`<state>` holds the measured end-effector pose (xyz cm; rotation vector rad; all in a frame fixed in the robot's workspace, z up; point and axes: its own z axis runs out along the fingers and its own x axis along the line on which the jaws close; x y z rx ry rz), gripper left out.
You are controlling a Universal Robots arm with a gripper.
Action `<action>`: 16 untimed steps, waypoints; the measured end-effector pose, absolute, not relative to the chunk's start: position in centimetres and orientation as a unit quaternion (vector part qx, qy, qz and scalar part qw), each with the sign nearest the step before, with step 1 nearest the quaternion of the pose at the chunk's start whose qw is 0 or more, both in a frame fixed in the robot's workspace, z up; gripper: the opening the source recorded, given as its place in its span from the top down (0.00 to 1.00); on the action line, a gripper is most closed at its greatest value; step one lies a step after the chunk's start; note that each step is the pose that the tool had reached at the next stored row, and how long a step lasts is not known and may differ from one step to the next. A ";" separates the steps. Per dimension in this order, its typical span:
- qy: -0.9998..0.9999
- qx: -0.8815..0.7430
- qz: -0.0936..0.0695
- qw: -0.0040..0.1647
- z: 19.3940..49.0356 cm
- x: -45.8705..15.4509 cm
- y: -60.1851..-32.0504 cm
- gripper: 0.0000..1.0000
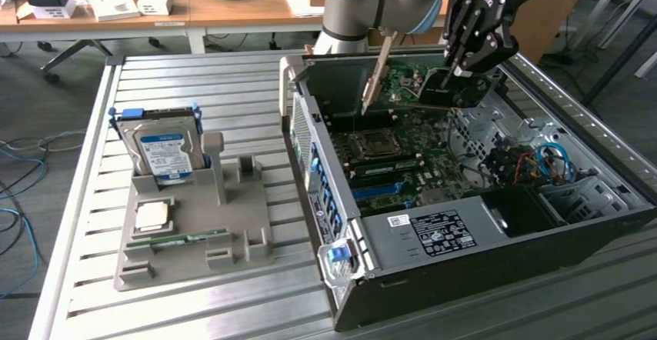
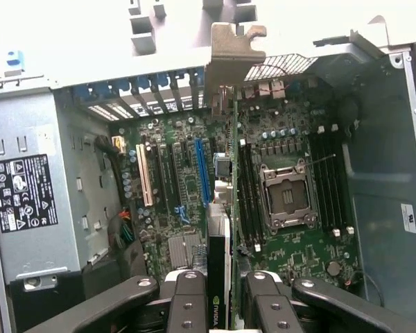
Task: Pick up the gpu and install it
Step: 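Insert the gpu into the slot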
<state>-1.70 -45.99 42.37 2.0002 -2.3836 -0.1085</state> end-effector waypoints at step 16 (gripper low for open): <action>-0.724 0.690 -0.021 -0.003 42.3 -1.7 -46.0 0.74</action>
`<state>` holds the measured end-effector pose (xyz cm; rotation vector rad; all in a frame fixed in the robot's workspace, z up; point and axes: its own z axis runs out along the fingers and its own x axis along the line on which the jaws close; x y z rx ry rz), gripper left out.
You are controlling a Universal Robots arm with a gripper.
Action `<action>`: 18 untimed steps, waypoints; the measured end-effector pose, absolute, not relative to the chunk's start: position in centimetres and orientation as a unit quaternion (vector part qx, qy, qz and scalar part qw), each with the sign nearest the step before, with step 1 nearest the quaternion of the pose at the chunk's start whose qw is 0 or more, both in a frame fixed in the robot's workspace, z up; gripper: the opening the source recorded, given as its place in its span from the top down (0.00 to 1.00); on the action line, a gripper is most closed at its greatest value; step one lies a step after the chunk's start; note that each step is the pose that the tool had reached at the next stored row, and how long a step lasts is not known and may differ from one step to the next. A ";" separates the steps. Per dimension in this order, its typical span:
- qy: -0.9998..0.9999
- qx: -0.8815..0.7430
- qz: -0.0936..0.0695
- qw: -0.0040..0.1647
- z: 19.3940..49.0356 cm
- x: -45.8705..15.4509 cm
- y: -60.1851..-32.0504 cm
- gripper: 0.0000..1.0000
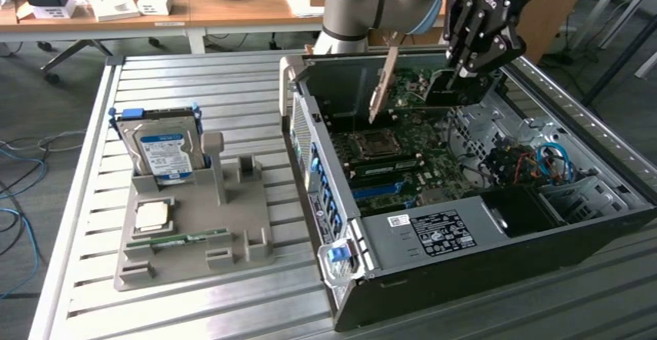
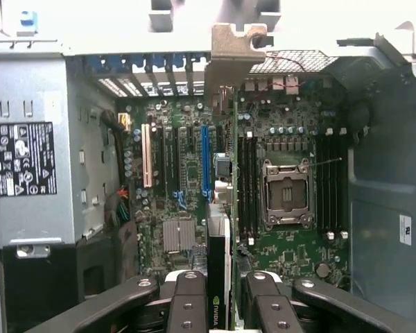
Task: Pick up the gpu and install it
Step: 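Insert the gpu into the slot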
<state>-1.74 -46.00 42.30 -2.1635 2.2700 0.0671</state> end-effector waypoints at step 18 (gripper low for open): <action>0.710 -0.704 0.011 0.017 41.8 -2.1 -46.0 0.74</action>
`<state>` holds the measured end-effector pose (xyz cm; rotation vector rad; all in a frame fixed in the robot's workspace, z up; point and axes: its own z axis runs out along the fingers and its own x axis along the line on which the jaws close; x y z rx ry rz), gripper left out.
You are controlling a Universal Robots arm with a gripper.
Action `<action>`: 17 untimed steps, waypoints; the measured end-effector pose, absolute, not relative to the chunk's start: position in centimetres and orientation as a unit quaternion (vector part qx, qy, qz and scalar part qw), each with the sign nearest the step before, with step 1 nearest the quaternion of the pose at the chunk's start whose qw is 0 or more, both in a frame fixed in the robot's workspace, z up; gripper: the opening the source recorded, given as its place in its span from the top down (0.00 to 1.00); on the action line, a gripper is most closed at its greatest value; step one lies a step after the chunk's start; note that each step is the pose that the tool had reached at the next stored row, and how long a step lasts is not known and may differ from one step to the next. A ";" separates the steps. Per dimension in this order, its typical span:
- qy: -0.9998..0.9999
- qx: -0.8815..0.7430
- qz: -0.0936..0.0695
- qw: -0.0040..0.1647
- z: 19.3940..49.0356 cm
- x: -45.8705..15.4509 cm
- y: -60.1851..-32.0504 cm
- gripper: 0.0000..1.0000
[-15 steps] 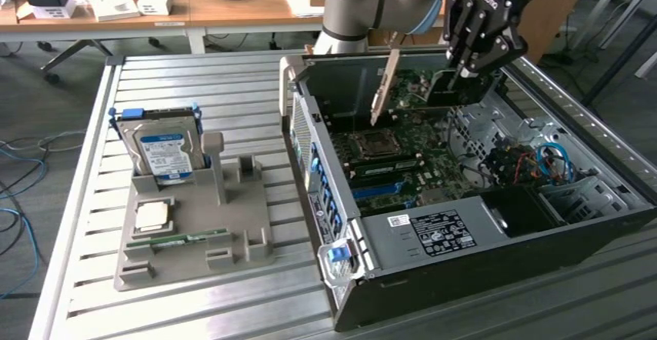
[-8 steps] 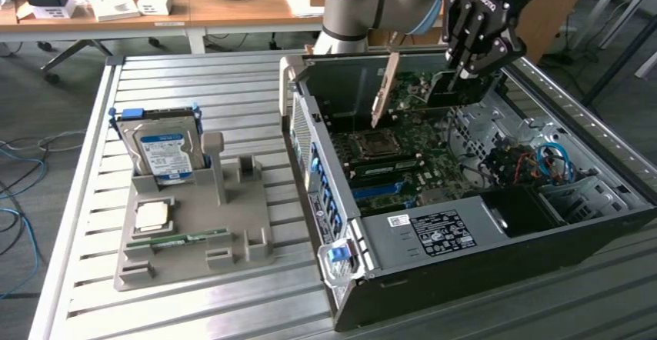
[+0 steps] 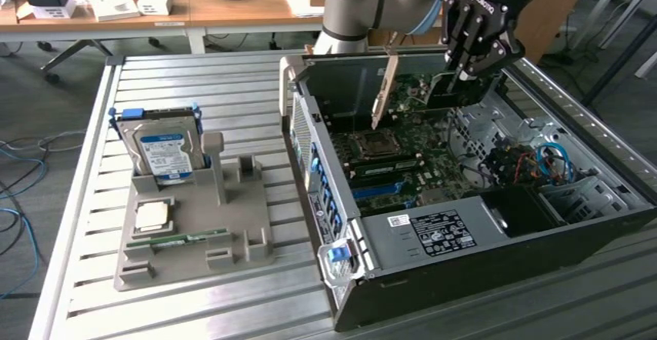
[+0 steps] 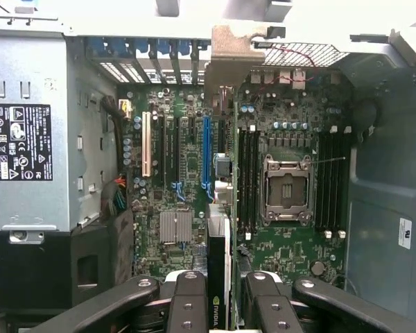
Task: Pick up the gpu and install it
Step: 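Insert the gpu into the slot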
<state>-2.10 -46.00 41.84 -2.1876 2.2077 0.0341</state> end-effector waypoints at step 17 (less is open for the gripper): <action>0.710 -0.704 0.010 0.018 41.6 -2.4 -46.0 0.74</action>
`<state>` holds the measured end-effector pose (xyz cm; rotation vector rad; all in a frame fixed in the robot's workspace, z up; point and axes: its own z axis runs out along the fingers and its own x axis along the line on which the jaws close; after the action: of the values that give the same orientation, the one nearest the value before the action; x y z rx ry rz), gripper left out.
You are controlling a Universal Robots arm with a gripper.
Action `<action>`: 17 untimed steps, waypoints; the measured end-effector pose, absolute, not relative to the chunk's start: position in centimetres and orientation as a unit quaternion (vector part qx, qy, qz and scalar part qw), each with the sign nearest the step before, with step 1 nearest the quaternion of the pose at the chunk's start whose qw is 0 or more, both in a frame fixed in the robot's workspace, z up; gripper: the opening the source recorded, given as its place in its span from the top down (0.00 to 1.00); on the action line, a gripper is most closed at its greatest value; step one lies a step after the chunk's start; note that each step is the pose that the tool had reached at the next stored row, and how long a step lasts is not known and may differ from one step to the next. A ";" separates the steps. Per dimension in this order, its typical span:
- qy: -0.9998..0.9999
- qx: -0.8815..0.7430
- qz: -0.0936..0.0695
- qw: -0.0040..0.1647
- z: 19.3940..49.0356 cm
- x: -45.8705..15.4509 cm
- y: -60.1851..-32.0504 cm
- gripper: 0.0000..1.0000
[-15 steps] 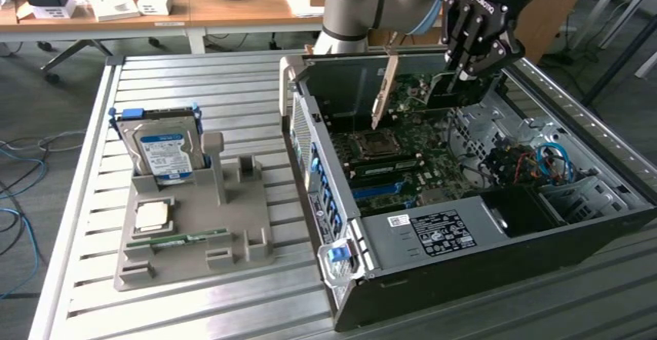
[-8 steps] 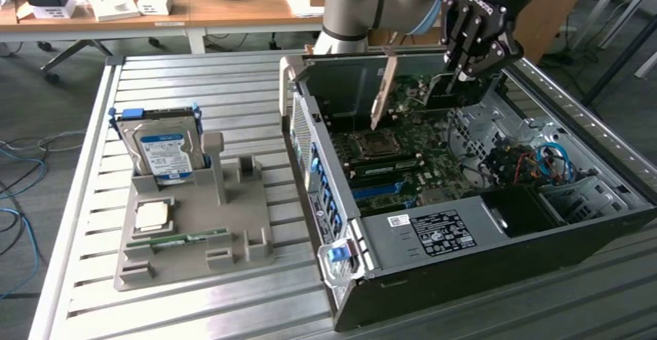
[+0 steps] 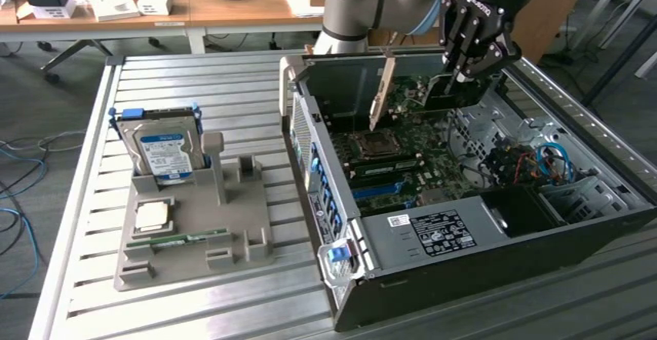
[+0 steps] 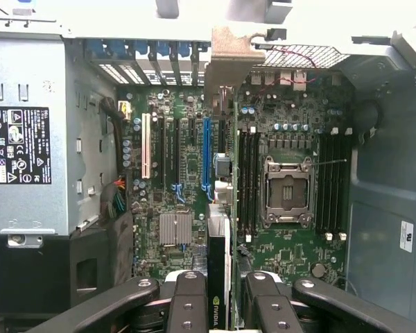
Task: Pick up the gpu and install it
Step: 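Insert the gpu into the slot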
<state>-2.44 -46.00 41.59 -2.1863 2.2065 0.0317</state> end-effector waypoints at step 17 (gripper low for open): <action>0.710 -0.704 0.010 0.018 41.6 -2.7 -46.0 0.74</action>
<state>-2.69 -46.00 41.57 -2.1860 2.2068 0.0315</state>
